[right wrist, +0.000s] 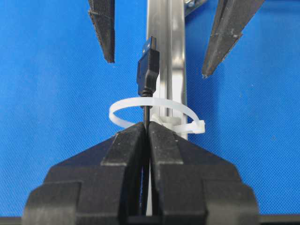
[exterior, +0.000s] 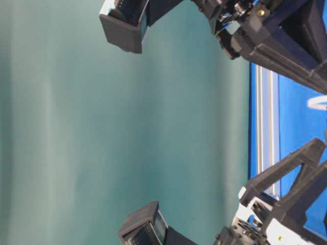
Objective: Insert the wire through the string loop located in the center.
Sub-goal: 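Close the left gripper on the USB plug beyond the loop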
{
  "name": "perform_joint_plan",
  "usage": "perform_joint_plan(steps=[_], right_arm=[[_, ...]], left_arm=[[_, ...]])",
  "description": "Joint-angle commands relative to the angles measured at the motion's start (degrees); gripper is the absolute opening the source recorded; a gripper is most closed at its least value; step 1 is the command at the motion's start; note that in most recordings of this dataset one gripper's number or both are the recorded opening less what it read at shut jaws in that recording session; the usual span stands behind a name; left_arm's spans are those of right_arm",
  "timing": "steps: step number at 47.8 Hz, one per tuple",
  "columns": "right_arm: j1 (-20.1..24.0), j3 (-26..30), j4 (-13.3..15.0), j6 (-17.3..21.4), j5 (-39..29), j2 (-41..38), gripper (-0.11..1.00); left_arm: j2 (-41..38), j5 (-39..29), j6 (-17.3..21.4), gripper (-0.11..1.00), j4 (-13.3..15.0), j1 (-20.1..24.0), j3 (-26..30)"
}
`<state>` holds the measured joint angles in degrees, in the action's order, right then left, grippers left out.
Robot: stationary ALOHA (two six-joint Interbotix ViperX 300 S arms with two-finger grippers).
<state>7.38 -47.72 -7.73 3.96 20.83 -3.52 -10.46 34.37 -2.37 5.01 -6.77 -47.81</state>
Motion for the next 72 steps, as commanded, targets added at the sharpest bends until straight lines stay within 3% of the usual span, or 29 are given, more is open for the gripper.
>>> perform_joint_plan(steps=[1, 12, 16, 19, 26, 30, 56, 63, 72], right_arm=[[0.2, 0.4, 0.1, -0.1, 0.6, 0.6, -0.02], [0.2, 0.4, 0.1, -0.1, 0.6, 0.6, -0.02], [0.2, 0.4, 0.1, -0.1, 0.6, 0.6, -0.02], [0.2, 0.4, 0.1, -0.1, 0.6, 0.6, -0.02], [0.2, 0.4, 0.1, -0.1, 0.6, 0.6, -0.02], [0.2, 0.4, 0.1, -0.1, 0.6, 0.6, -0.02], [1.0, 0.4, 1.0, -0.1, 0.4, 0.6, -0.01], [1.0, 0.5, 0.9, -0.1, 0.4, 0.6, 0.20], [1.1, 0.4, 0.9, -0.1, 0.1, 0.6, 0.78]], left_arm=[[0.8, 0.3, -0.1, 0.91, -0.2, 0.1, 0.9], [0.8, 0.2, -0.2, 0.90, 0.0, 0.4, 1.1], [0.7, 0.1, -0.5, 0.84, 0.0, 0.5, 1.4], [0.6, -0.3, -0.7, 0.72, -0.1, 0.5, 1.3], [0.7, -1.2, -0.7, 0.28, 0.0, 0.9, 1.3], [0.7, -1.3, -0.8, 0.09, -0.1, 0.9, 1.4], [0.6, -1.7, -0.9, 0.09, 0.0, 0.9, 1.6], [0.6, -1.7, -0.9, 0.09, -0.1, 0.8, 1.6], [0.7, -1.7, -0.9, 0.09, 0.0, 0.8, 1.5]])
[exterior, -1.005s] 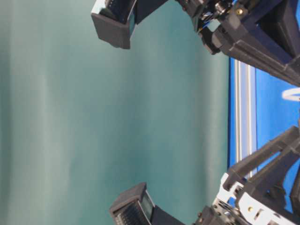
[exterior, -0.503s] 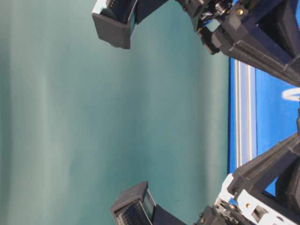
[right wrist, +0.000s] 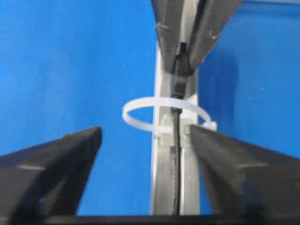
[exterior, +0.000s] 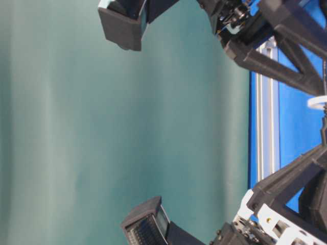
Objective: Insert the wire through the string loop located in the center.
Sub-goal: 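Open the right gripper and pull the cable leftward with the left gripper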
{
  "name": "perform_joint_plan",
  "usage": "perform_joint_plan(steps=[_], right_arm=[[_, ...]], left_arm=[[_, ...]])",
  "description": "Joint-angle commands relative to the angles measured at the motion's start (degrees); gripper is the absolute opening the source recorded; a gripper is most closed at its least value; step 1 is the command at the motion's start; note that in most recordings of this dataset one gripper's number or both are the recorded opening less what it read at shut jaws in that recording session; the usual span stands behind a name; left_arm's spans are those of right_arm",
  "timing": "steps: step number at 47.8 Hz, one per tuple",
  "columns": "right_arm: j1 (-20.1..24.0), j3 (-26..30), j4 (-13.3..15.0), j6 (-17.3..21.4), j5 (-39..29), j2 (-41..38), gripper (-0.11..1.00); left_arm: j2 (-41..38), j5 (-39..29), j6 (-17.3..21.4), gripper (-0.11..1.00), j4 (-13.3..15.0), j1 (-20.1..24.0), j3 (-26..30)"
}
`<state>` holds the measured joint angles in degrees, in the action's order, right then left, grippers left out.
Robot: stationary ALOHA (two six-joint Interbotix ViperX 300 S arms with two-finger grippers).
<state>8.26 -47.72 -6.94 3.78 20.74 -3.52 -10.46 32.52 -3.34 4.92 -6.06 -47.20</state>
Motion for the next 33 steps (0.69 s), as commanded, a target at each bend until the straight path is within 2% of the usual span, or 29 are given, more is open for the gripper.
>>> perform_joint_plan(steps=[1, 3, 5, 16, 23, 33], right_arm=[[0.2, 0.4, 0.1, 0.1, 0.2, 0.6, 0.83], [0.2, 0.5, 0.1, 0.1, 0.2, 0.7, 0.92], [0.2, 0.6, 0.1, 0.1, 0.3, 0.7, 0.95], [0.2, 0.4, 0.1, 0.1, 0.2, 0.7, 0.94], [0.3, 0.4, 0.1, 0.1, 0.2, 0.9, 0.94], [0.8, 0.4, 0.1, 0.1, 0.2, 1.0, 0.94]], left_arm=[[0.7, 0.2, 0.1, 0.09, 0.0, 0.2, 0.8], [0.7, 0.2, 0.1, 0.09, 0.0, 0.2, 0.7], [0.9, 0.2, 0.2, 0.09, 0.0, 0.1, 0.6], [3.6, -2.3, 0.2, 0.09, 0.0, -0.3, -1.8], [7.0, -2.5, 0.0, 0.09, 0.1, -0.8, -5.7], [11.6, -2.2, -2.5, 0.09, 0.1, -1.7, -11.7]])
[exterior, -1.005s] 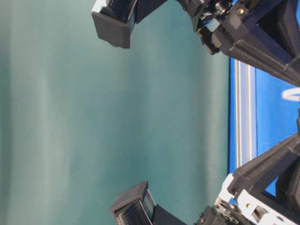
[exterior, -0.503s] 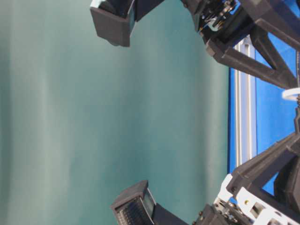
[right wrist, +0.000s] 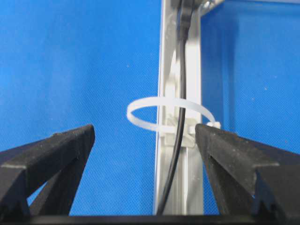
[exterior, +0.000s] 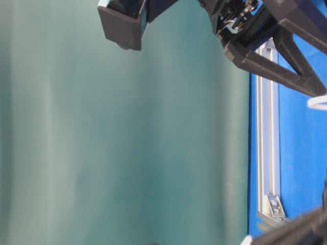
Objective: Insert the wire through the string loop located in the center.
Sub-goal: 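Open the right gripper and pull the cable leftward with the left gripper, then open the left gripper to release the cable plug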
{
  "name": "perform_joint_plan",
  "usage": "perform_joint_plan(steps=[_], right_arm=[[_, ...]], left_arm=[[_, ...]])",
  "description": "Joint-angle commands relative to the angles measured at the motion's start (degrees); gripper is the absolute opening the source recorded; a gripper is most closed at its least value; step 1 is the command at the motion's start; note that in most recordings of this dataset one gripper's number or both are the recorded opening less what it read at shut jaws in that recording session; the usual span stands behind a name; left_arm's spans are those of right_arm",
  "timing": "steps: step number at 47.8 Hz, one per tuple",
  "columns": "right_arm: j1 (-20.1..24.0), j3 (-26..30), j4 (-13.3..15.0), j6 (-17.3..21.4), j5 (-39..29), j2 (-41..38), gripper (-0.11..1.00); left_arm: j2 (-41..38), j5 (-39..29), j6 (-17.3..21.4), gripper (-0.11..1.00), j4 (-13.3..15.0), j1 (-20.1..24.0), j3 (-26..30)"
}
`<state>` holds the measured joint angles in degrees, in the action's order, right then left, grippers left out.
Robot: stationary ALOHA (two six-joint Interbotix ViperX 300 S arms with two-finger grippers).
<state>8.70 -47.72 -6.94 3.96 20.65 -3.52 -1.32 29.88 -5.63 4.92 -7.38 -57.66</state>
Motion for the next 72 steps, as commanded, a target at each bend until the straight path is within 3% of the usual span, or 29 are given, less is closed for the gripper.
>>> perform_joint_plan(steps=[1, 27, 46, 52, 55, 61, 66, 72], right_arm=[[0.4, 0.4, 0.1, -0.1, 0.3, 1.0, 0.94], [1.6, 0.8, 0.1, 0.2, 0.0, 1.1, 0.94], [1.6, 1.4, -0.2, 0.4, -2.0, 1.1, 0.94], [1.6, 1.7, -0.2, 0.4, -2.5, 1.1, 0.94], [1.6, 1.7, -0.2, 0.4, -2.5, 1.1, 0.94], [1.6, 1.8, -0.2, 0.4, -2.5, 1.1, 0.94], [1.6, 1.8, -0.2, 0.4, -3.3, 1.2, 0.94], [1.6, 2.0, -0.2, 0.4, -4.4, 1.4, 0.94]], left_arm=[[2.8, 0.4, -0.5, 0.09, 0.0, -0.5, -1.8], [18.9, 0.9, -1.7, 0.09, -0.1, -1.4, -17.7], [21.5, -1.2, 3.0, 0.09, -1.0, -1.3, -18.5], [21.7, -1.6, 2.6, 0.10, -1.0, -1.4, -18.6], [21.7, -1.8, 2.3, 0.23, -1.0, -1.4, -18.7], [21.8, -1.9, 2.0, 0.64, -0.9, -1.3, -18.9], [21.8, -2.0, 2.0, 0.88, -0.8, -1.3, -18.9], [22.0, -2.7, 1.8, 0.91, -0.8, -1.4, -18.9]])
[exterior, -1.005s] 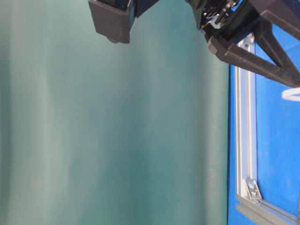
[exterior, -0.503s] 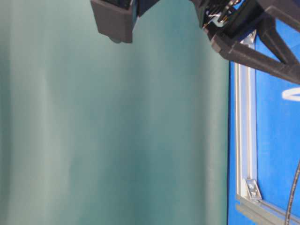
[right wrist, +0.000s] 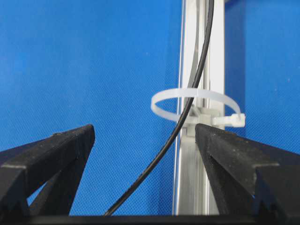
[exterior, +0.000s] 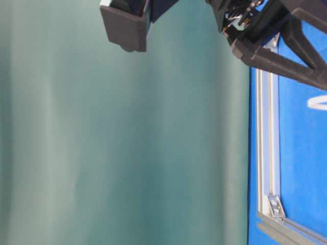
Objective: Insert the wire through the string loop located in the center.
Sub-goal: 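Open the left gripper to release the cable plug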
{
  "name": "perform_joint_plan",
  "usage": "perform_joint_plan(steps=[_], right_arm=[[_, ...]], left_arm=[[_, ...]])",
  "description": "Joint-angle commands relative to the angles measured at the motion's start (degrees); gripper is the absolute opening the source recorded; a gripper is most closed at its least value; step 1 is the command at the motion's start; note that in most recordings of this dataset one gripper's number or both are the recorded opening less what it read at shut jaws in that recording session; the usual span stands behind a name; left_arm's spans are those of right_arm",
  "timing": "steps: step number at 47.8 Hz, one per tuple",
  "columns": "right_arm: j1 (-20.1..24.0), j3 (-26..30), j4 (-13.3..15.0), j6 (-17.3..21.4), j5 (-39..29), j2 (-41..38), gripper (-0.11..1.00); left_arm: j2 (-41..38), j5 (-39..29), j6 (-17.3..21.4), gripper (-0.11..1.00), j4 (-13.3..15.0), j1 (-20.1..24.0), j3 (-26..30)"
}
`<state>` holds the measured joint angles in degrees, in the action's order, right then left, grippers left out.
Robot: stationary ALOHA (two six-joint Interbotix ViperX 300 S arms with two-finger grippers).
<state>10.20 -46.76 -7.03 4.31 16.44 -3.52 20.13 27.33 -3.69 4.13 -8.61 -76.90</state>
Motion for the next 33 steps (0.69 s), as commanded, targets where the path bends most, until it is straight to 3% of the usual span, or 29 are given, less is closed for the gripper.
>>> perform_joint_plan(steps=[1, 13, 33], right_arm=[[0.1, 1.1, -0.1, 0.1, -0.3, 1.4, 0.94], [0.1, 0.9, -0.1, -0.1, -1.0, 4.0, 0.94], [-1.0, 0.3, 0.2, -0.4, -5.2, 11.9, 0.94]], left_arm=[[0.4, -0.3, -0.3, 0.91, 0.0, -0.1, 0.4], [1.7, -0.6, -0.5, 0.91, 0.0, -0.2, 1.3], [6.2, -7.5, 0.1, 0.91, -0.1, -0.1, 4.7]])
